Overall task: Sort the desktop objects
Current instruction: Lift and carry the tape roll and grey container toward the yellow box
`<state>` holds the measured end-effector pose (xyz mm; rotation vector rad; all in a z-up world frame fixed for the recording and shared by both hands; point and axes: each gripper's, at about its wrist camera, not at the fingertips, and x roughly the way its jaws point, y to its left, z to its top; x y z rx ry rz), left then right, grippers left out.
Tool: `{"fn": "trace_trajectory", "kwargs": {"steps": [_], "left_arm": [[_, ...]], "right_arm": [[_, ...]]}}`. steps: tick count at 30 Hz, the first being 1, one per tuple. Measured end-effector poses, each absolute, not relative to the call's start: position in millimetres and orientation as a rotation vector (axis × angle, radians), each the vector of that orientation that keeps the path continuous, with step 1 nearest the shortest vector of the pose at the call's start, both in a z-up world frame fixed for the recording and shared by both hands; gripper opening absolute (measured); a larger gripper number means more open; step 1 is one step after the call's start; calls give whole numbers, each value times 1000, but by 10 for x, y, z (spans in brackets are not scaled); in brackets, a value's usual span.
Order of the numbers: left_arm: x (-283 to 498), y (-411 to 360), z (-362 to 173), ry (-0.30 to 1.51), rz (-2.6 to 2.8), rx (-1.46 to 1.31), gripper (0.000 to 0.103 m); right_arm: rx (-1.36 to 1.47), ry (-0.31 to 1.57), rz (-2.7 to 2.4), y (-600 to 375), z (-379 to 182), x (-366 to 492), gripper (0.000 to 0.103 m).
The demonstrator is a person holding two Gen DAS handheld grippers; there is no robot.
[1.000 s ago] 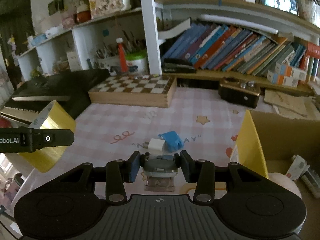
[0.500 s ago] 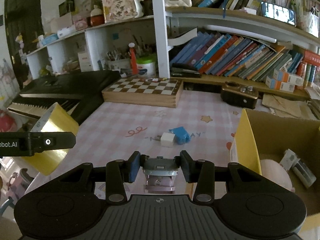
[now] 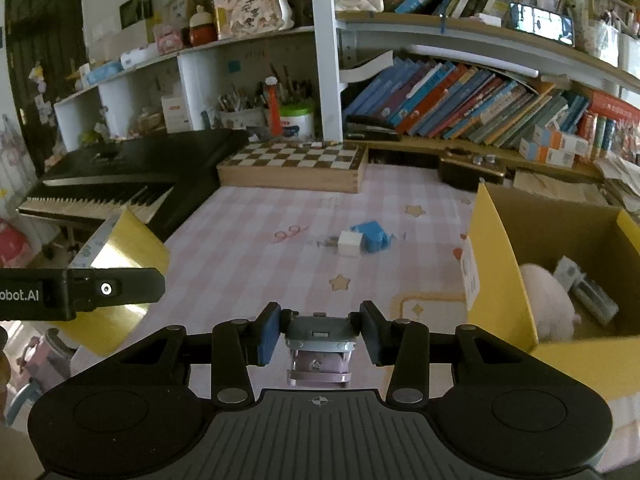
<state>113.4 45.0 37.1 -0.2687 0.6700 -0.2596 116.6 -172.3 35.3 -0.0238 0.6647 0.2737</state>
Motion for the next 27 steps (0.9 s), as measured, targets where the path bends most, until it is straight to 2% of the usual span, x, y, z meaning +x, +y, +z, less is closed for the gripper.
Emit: {"fn": "trace_trajectory", "kwargs": {"steps": [27], "left_arm": [[396,398,244,740,-397,-224,80]], "right_arm": [[22,730,200,-1692,215,211,43]]}}
